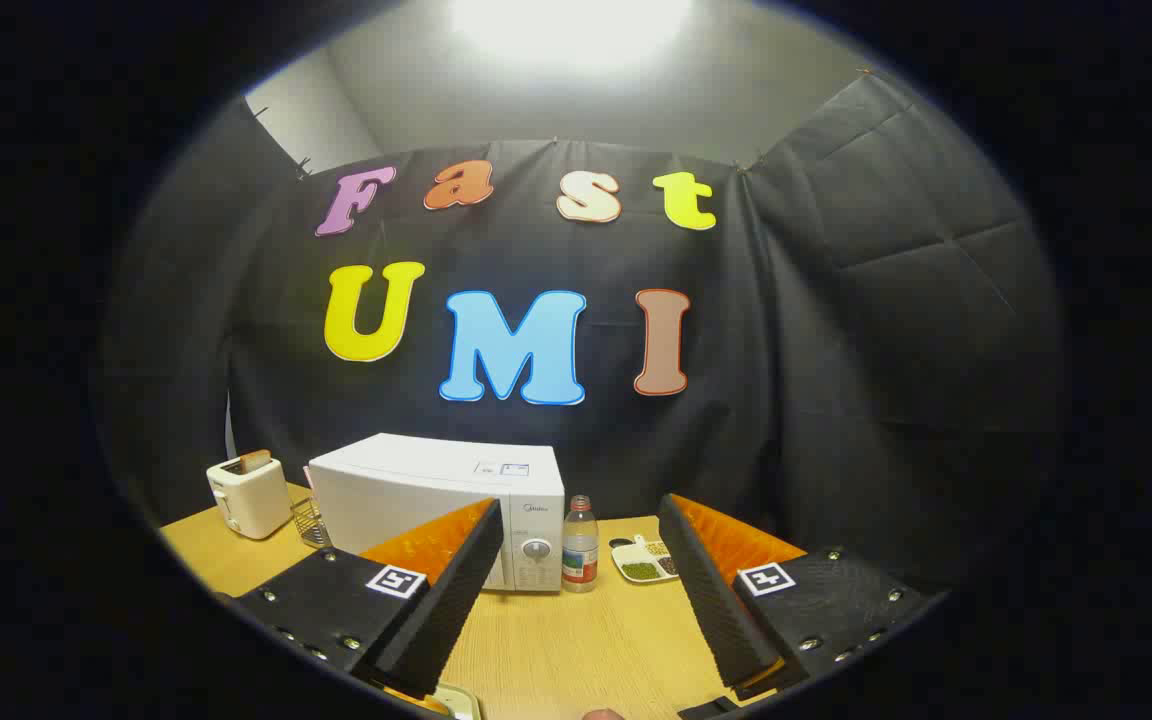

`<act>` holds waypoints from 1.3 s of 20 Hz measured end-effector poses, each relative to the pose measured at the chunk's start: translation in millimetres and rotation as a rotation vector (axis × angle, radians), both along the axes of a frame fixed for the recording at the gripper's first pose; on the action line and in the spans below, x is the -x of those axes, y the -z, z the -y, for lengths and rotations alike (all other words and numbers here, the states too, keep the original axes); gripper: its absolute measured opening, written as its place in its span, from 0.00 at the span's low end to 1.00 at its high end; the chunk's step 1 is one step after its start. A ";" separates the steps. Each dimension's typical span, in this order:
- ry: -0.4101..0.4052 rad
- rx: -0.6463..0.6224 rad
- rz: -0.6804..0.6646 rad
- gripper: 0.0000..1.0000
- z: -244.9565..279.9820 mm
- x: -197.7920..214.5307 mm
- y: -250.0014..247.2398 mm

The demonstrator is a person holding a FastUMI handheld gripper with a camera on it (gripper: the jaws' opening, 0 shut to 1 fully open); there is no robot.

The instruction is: Open the microwave, put the food inside, and close the microwave door.

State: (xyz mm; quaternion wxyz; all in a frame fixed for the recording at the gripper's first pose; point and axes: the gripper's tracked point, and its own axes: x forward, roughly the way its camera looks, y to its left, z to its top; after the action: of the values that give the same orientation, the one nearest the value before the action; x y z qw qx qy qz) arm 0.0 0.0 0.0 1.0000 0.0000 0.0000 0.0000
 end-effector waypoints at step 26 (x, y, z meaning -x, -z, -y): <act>-0.067 -0.050 0.010 0.98 -18.6 -40.1 13.9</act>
State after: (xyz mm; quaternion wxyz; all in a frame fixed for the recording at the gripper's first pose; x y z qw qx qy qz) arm 40.1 18.6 -13.9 0.9991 0.0251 -0.0050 0.0336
